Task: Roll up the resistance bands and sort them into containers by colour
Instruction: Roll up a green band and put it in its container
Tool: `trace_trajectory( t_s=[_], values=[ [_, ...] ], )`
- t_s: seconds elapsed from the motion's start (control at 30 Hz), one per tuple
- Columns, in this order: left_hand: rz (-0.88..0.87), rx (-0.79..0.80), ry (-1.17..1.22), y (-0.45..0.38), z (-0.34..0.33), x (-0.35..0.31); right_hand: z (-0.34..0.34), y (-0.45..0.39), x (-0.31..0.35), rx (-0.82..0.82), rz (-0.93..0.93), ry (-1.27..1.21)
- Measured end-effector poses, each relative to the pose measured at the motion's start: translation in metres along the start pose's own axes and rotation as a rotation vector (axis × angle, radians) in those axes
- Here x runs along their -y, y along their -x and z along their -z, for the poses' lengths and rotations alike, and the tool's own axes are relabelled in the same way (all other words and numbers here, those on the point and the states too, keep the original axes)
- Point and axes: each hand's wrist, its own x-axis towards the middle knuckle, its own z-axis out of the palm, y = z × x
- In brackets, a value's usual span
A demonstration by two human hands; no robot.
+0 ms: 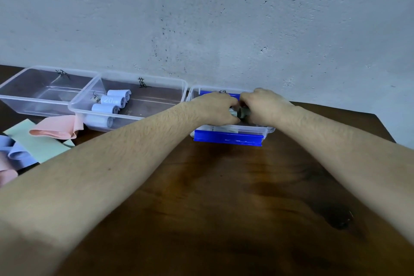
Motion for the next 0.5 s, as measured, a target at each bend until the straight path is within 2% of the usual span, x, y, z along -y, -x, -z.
trace_trajectory(
  t_s=[0.23, 0.5],
  values=[
    [-0.015, 0.013, 0.006, 0.0007, 0.001, -0.0012, 0.003, -0.0012, 0.0051, 0.06, 0.022, -0.063],
    [-0.024, -0.001, 0.001, -0.0032, -0.002, 0.002, -0.0007, 0.0034, 0.0064, -0.05, 0.04, 0.013]
  ],
)
